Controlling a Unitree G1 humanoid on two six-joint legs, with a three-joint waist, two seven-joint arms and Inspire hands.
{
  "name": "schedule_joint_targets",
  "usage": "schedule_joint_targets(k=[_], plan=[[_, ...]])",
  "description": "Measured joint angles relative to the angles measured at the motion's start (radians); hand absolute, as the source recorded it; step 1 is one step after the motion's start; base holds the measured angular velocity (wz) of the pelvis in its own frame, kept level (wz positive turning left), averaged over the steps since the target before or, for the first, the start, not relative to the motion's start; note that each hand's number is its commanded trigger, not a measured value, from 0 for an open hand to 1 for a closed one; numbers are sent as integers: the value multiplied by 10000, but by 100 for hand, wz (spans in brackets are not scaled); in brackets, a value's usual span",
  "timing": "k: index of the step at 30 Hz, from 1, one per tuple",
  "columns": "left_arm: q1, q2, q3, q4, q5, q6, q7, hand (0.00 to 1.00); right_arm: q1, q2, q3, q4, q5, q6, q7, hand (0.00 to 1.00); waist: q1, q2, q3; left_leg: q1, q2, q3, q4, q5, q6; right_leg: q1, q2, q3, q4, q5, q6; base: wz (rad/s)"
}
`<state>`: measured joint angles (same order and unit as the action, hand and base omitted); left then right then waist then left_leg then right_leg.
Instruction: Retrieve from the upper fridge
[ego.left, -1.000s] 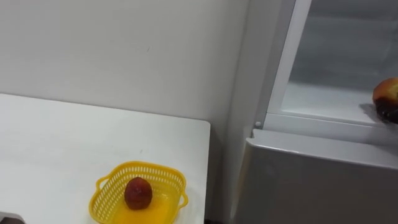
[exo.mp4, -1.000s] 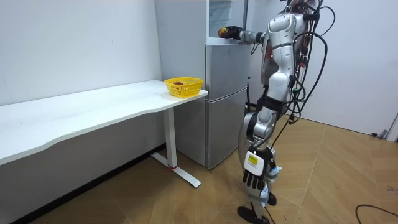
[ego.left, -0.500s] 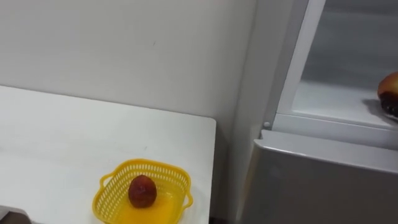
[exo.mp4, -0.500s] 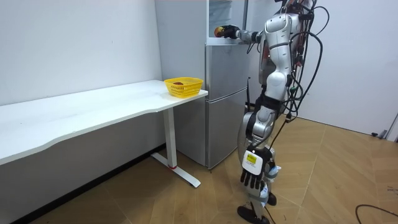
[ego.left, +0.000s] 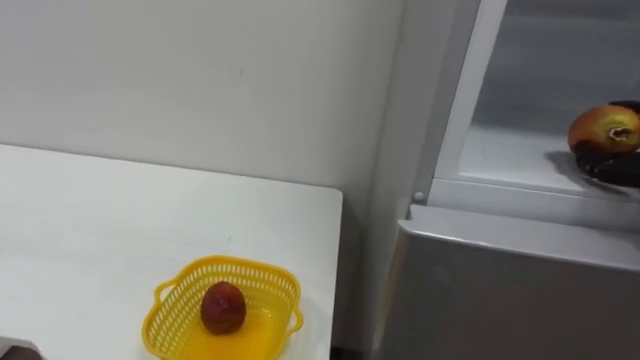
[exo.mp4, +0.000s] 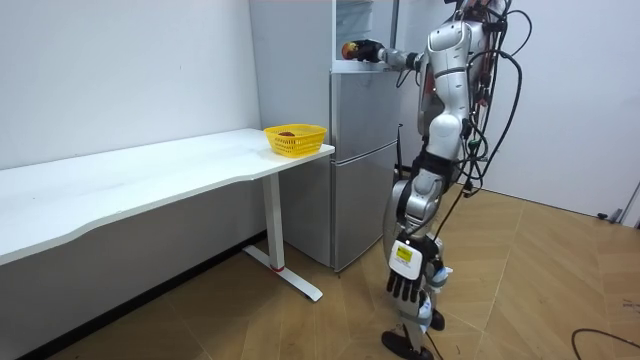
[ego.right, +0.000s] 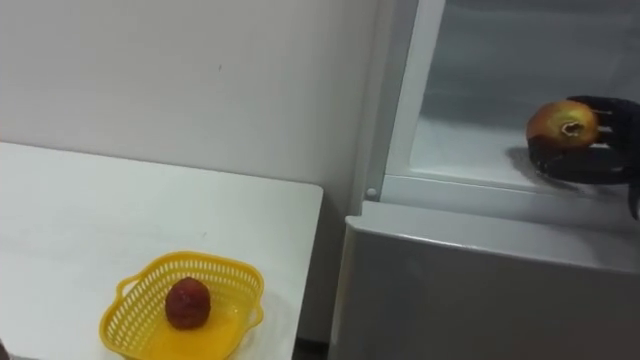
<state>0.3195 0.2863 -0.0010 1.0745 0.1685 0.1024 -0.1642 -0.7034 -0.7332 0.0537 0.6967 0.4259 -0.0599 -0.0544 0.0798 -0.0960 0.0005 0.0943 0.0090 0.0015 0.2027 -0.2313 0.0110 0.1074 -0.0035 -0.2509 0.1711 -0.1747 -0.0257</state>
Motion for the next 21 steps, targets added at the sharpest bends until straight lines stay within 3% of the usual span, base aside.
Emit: schedule_joint_targets(k=[7,12,21], plan=[[-18,-48,-5,1,-206,-112,309,0,972,420,-17,-2356,-299,184,42,100,-125,109,-42,78,-26,-62,5,3,4,103,-63,8,-19,0,1,2],[-11,-101,3,-9,-206,-236,464,0,1336,818,-38,-3873,-376,180,27,100,-216,172,-26,39,-34,-52,32,5,6,89,-82,14,-17,-1,2,1],[30,-325,227,-165,-207,-421,301,0,1483,848,-390,-6228,-1074,181,-498,100,-258,228,-31,8,-35,-42,33,7,12,42,-84,-26,12,-1,2,0]])
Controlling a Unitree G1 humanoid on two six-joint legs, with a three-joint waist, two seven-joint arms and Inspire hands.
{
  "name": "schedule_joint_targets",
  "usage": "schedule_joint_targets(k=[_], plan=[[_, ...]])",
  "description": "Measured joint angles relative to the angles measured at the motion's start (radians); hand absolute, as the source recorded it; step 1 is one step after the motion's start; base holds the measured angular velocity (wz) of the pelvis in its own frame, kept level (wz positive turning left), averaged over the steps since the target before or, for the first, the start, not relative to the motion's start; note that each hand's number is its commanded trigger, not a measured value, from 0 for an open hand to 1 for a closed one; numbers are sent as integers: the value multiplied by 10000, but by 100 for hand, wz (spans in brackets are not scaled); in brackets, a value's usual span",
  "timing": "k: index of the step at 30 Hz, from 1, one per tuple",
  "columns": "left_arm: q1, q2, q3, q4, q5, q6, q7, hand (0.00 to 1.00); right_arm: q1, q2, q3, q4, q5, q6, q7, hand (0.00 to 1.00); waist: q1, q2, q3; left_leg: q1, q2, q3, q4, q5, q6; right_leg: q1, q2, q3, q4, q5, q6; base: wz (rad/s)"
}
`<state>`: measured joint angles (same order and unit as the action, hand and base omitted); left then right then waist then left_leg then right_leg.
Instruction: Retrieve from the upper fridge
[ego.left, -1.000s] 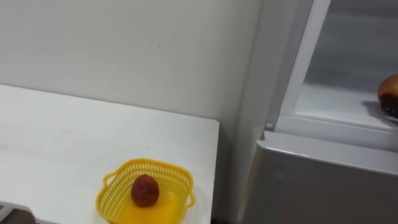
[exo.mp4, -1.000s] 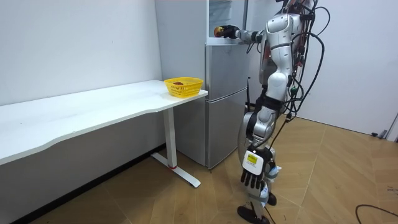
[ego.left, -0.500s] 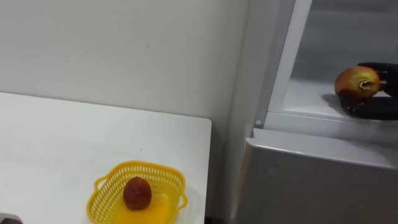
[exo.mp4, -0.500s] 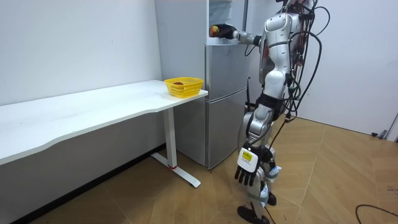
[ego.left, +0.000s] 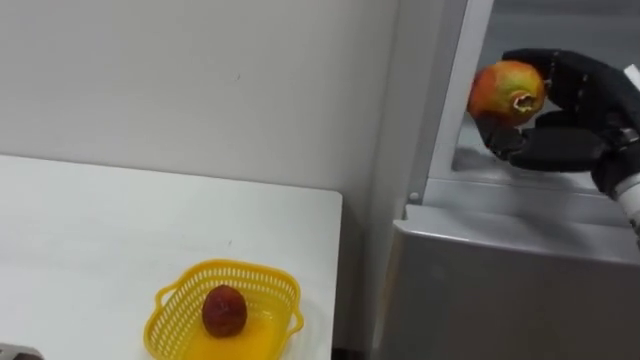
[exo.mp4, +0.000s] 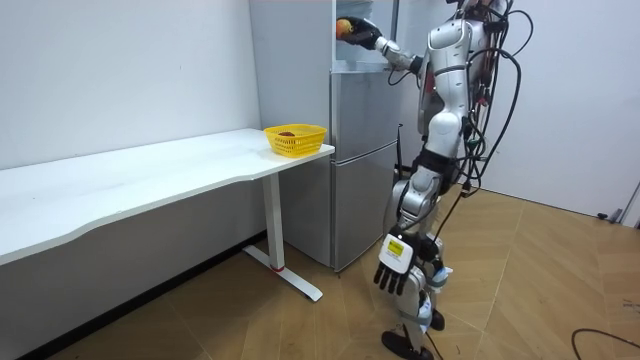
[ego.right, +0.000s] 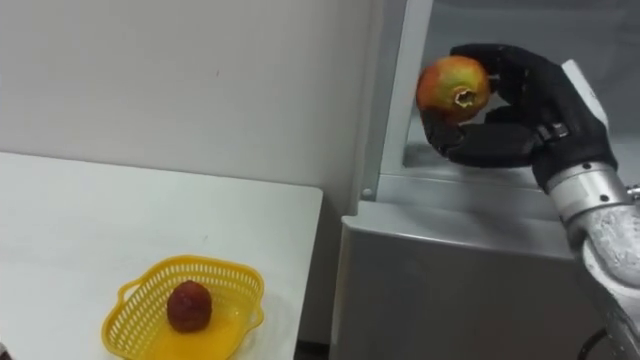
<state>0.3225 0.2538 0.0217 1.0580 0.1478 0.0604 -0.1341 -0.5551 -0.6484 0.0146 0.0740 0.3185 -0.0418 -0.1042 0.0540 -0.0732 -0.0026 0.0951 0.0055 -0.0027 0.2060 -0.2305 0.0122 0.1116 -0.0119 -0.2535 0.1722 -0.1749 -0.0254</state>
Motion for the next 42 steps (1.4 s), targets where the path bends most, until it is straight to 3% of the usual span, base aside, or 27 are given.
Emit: schedule_joint_targets(k=[8,12,13,19,25,26,30,33,42], plan=[[-9,-31,96,70,3,-94,-68,0,290,2,-23,-1662,-1171,-19,-214,100,-20,-92,-19,39,-8,-2,-26,0,0,12,2,37,-4,-1,1,0],[-38,-39,169,242,-7,-168,-64,0,400,5,20,-3261,-1515,-61,288,100,82,-105,-17,74,-8,5,-28,0,1,78,-11,18,-10,-1,2,1],[-53,-38,165,242,-55,-183,-71,0,401,9,70,-3501,-1680,-185,374,100,103,-95,69,199,-1,19,-50,-1,1,185,-15,34,-17,-2,3,0],[-164,-43,105,236,-172,-221,-160,0,401,140,636,-4170,-2862,-329,652,100,370,-206,120,278,3,8,-185,-5,0,248,52,40,-36,-6,10,0],[-239,-23,96,238,-183,-218,-511,0,456,789,1448,-4637,-4183,-222,1499,100,624,-249,55,38,-16,-75,-158,5,5,20,36,20,-9,-5,9,1],[-244,-24,88,227,-187,-222,-561,0,455,837,1596,-4721,-4194,-221,1645,100,663,-313,9,33,-16,-86,-108,10,5,9,36,4,-10,-5,9,6],[-261,-21,59,222,-238,-226,-719,0,455,871,2072,-4890,-4286,-224,2075,100,880,-380,-17,28,-13,-151,-81,12,6,48,-24,-94,-24,-6,11,8],[-364,18,2,285,-368,-244,-753,0,455,928,2466,-4897,-4685,-219,2399,100,943,-466,13,59,-12,-319,-79,12,7,142,-40,-240,-28,-10,17,17],[-406,15,-70,625,-359,-220,-764,0,455,1190,2531,-4558,-5216,-126,2907,100,1265,-688,182,-2,-34,-568,-90,7,7,188,-36,-366,-22,-18,29,5]])
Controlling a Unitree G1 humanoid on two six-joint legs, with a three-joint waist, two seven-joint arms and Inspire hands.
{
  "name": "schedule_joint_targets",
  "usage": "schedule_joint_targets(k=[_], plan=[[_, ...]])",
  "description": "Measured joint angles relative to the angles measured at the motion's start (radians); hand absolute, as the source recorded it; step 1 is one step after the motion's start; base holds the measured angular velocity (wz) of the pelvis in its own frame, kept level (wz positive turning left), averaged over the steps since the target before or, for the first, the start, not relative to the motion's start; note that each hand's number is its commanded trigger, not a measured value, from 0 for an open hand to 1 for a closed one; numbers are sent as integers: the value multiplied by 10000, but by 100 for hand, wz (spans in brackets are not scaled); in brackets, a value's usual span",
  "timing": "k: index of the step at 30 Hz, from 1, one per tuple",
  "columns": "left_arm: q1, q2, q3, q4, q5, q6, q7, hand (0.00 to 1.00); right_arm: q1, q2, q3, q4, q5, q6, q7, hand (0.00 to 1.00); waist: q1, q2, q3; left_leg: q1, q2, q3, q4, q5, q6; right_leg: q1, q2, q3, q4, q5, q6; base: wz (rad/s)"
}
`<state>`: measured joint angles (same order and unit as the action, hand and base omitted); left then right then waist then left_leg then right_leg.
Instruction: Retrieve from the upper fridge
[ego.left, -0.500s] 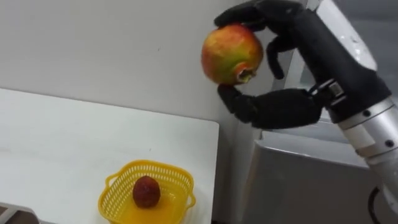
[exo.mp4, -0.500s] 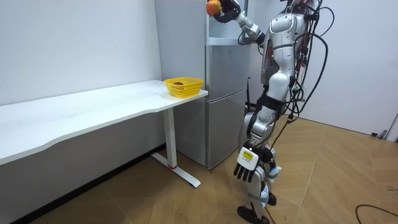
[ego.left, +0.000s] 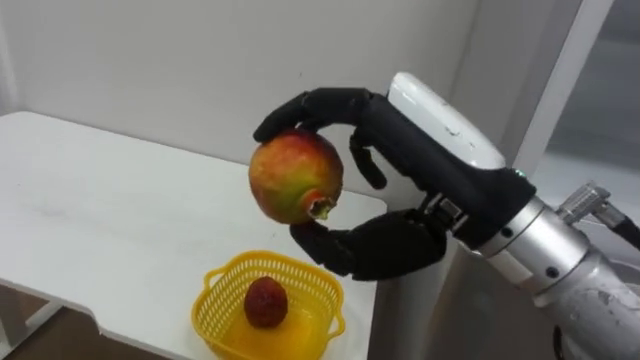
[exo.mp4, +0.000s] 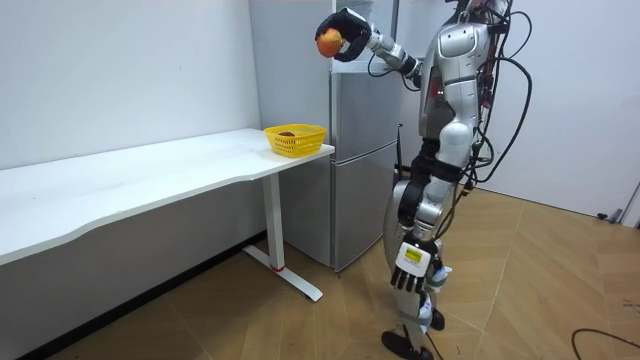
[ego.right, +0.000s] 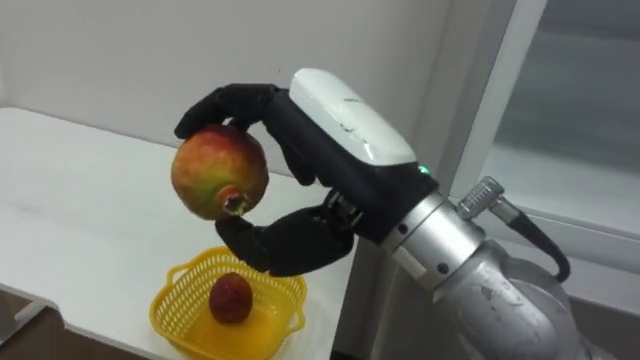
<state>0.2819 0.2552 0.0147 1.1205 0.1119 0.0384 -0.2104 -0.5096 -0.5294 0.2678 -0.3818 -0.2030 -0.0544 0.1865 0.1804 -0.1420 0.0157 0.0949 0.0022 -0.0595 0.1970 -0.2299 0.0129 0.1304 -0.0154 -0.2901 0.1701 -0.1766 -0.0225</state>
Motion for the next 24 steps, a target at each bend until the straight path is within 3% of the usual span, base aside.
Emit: schedule_joint_targets(k=[4,9,12,14,24], plan=[[-11,1,6,-1,0,1,3,0,55,1,525,713,-354,124,58,100,219,-22,-5,9,-51,-55,23,5,-6,58,3,-137,-1,-3,4,5],[19,14,-158,21,-6,9,29,0,56,309,753,1878,-403,124,81,100,437,-40,-12,13,-92,-212,70,6,-2,134,-9,-186,-6,-9,16,9],[10,54,-575,19,-1,38,34,0,58,326,1049,3005,-410,119,55,100,495,-132,-6,46,-139,-368,121,18,18,243,-43,-336,-1,-20,33,18],[-3,54,-598,-15,0,46,20,0,69,405,1133,3717,-540,138,56,100,504,-250,41,1,-154,-496,241,16,20,267,-52,-429,-3,-21,36,15],[-42,96,-594,-176,86,77,-2,0,132,412,1218,4148,-1230,145,21,100,789,-274,41,-33,-144,-555,260,13,13,263,-37,-591,-10,-22,37,3]])
